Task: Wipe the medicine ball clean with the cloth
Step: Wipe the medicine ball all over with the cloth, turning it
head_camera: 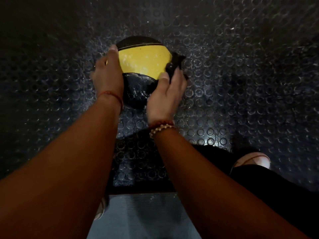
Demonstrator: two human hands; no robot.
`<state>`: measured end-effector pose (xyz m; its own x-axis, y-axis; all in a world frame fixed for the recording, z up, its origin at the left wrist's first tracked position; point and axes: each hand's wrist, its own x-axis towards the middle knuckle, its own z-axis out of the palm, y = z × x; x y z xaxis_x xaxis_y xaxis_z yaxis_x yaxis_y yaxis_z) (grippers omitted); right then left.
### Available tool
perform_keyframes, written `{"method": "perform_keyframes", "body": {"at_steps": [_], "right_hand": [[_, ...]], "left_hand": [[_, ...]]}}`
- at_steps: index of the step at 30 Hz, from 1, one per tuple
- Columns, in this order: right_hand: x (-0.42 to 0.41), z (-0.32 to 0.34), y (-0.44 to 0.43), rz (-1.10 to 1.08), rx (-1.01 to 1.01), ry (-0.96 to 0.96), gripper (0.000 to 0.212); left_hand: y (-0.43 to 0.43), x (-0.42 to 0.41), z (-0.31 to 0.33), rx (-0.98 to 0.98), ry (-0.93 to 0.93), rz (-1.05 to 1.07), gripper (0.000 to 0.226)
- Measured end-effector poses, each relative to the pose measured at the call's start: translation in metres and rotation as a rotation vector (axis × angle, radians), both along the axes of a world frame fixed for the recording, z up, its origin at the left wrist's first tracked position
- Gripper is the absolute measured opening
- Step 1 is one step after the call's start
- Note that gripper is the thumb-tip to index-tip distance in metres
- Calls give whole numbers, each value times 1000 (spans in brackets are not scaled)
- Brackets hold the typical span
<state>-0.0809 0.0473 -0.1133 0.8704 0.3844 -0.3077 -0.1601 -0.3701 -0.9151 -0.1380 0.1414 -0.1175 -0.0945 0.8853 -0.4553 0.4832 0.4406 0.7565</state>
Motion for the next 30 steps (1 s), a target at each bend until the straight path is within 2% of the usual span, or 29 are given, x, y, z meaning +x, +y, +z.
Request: {"method": "perform_keyframes", "body": {"at_steps": [3,6,8,12,15,18,20,23,25,27,28,30], "right_hand": [[6,-1,4,121,-10,-152,44],[35,-2,14,192,-67,-174,38],[53,-4,21,219,-104,-64,32],[74,-6,21,123,-94,354,31],[60,-9,10,-20,-89,452,39],[31,-9,3,-113,-40,362,41],[16,-8,-1,-102,-42,238,42],[6,-8,-3,-7,-27,-27,43],[9,-8,2,89,-24,-165,44],[19,-6,10,171,-59,-253,44],[27,-4,14,208,-80,-287,43],[43,-4,21,258,-117,-301,36]], "left_hand": [[1,0,1,3,-4,12,80],[-4,3,3,-3,-34,-15,82],[-6,5,2,-17,-53,13,85],[-8,5,4,-25,-61,56,81],[-7,5,2,-32,-72,69,82],[-5,7,-1,-19,-75,82,79],[-3,7,-1,-9,-63,81,80],[-2,7,-6,10,-61,52,81],[0,6,-13,33,-60,17,67],[0,3,-14,65,-34,-7,54],[0,2,-14,85,-66,20,54],[0,0,-15,121,-17,-21,59]]}}
